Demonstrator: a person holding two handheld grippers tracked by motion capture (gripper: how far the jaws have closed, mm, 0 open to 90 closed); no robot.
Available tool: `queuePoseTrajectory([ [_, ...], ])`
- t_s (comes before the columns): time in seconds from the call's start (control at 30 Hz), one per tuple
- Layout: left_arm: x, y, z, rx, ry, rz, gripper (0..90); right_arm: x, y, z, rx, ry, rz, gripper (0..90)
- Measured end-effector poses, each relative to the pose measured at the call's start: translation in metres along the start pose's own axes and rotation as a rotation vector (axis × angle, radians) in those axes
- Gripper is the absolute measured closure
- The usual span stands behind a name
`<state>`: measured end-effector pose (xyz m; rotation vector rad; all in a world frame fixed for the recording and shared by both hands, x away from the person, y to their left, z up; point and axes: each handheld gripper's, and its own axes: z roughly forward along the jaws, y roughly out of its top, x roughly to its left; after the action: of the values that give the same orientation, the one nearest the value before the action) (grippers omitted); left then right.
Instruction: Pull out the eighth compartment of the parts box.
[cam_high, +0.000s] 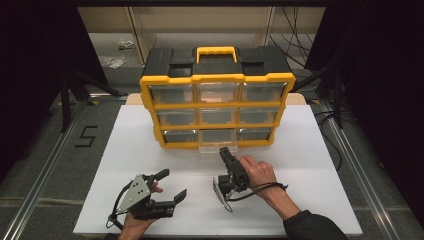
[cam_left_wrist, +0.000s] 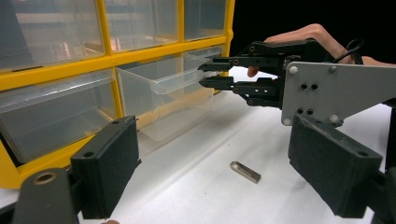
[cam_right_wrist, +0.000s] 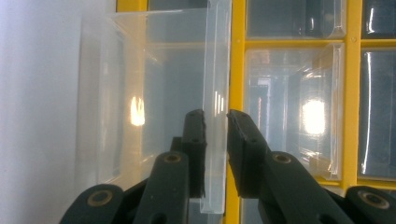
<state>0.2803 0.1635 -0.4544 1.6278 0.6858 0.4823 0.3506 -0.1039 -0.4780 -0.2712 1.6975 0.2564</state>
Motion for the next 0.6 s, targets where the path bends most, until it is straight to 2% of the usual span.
queuePoseTrajectory([
  [0.6, 0.0002, -0.0001, 0.0, 0.001, 0.001, 0.0, 16.0, 0.0008, -0.0018, -0.0054, -0.013, 0.001, -0.003, 78.0],
])
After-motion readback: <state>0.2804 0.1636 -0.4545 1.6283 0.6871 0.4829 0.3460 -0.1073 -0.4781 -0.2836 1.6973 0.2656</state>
